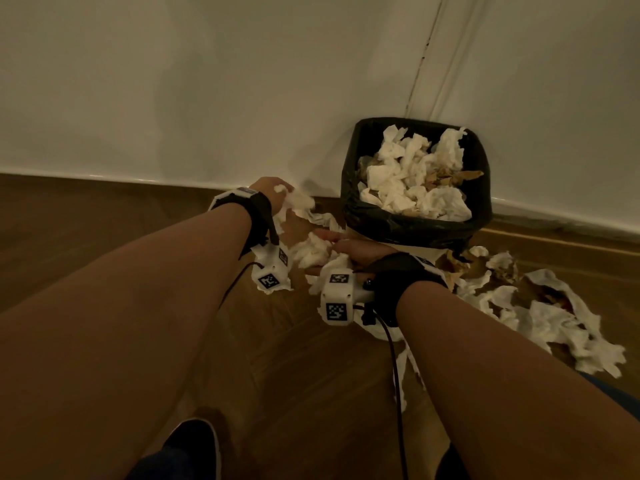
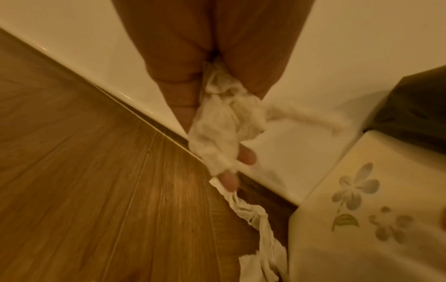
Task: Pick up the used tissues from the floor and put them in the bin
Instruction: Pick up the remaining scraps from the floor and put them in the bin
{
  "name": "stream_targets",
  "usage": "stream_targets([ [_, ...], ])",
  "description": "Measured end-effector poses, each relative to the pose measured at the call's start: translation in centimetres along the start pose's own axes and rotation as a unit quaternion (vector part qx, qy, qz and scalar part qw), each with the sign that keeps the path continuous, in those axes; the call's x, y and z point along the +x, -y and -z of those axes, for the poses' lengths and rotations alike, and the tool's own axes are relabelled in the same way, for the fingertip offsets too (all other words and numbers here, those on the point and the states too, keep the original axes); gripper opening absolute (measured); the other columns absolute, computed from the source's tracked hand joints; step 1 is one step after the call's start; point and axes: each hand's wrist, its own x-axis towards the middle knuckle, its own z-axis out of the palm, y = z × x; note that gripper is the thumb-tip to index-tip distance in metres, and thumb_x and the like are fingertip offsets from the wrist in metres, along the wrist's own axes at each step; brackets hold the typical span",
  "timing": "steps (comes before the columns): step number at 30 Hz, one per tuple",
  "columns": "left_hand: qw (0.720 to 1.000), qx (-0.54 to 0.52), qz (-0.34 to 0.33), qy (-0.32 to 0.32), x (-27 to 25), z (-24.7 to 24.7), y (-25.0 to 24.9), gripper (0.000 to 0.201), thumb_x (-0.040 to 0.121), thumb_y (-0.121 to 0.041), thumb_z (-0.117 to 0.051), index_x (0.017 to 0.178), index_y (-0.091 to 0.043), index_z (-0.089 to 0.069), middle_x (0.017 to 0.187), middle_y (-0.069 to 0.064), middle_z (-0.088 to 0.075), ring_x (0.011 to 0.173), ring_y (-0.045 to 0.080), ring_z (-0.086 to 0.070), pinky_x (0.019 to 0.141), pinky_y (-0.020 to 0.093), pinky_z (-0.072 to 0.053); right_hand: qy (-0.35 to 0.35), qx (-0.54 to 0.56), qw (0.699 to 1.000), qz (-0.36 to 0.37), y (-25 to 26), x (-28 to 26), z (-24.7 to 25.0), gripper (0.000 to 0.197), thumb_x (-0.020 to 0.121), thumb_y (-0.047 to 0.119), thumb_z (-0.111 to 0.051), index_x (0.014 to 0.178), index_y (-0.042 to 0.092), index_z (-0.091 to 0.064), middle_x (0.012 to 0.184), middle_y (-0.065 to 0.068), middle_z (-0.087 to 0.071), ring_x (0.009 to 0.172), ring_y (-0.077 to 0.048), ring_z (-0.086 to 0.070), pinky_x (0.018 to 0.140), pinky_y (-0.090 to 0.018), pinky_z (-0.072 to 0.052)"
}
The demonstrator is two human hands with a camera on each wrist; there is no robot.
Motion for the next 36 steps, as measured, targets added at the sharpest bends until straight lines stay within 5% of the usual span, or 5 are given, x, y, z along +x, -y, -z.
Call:
stream_targets([
  [8, 0.990, -0.127, 0.064, -0.015, -1.0, 2.3, 0.4, 0.051, 0.093, -0.050, -0.040, 0.082, -0.007, -0.066, 0.063, 0.004, -0.066, 0.066, 0.023, -0.058, 0.070, 0.030, -0.044, -0.024, 0.086, 0.996, 0.002, 1.8, -2.2, -1.3, 0.018, 0.097, 0.022, -0.042, 0.097, 0.011, -0.057, 0.079, -0.005, -0.055, 0.045, -0.014, -0.055, 0.040, -0.018, -0.045],
  [17, 0.964, -0.257, 0.048, -0.046, -4.0, 4.4, -3.4, 0.031, 0.094, -0.020, -0.051, 0.121, -0.009, -0.059, 0.109, 0.006, -0.063, 0.077, 0.014, -0.058, 0.071, 0.021, -0.049, -0.070, -0.103, 0.989, 0.083, 5.1, -6.7, -3.6, 0.040, 0.100, 0.029, -0.040, 0.136, 0.012, -0.045, 0.102, 0.000, -0.061, 0.084, -0.013, -0.061, 0.067, -0.018, -0.049],
  [24, 0.791, -0.606, 0.079, 0.020, -8.2, 4.8, -7.3, 0.023, 0.099, -0.015, -0.029, 0.094, -0.015, -0.052, 0.101, 0.011, -0.046, 0.072, 0.029, -0.056, 0.053, 0.032, -0.049, -0.041, 0.108, 0.981, 0.159, 8.8, -11.7, -1.7, 0.042, 0.104, 0.022, -0.021, 0.069, 0.016, -0.044, 0.043, 0.003, -0.046, 0.029, -0.003, -0.039, 0.030, -0.014, -0.029],
  [32, 0.898, -0.438, 0.017, 0.017, -9.6, 4.1, -11.3, 0.054, 0.100, -0.041, -0.019, 0.075, -0.011, -0.055, 0.064, 0.006, -0.044, 0.044, 0.012, -0.029, 0.037, 0.007, -0.023, -0.094, 0.301, 0.908, 0.276, 10.6, -16.0, 2.7, 0.059, 0.094, 0.043, -0.036, 0.040, 0.018, -0.032, 0.053, -0.001, -0.037, 0.039, -0.014, -0.032, 0.045, -0.017, -0.017],
  [36, 0.891, -0.449, -0.001, 0.060, -10.3, 3.2, -14.0, 0.036, 0.098, -0.016, -0.025, 0.097, -0.003, -0.059, 0.096, 0.017, -0.059, 0.070, 0.024, -0.062, 0.052, 0.016, -0.051, -0.124, 0.339, 0.888, 0.284, 10.0, -17.2, 4.8, 0.031, 0.086, 0.019, -0.027, 0.058, 0.016, -0.040, 0.074, -0.004, -0.035, 0.060, -0.018, -0.034, 0.057, -0.024, -0.023],
])
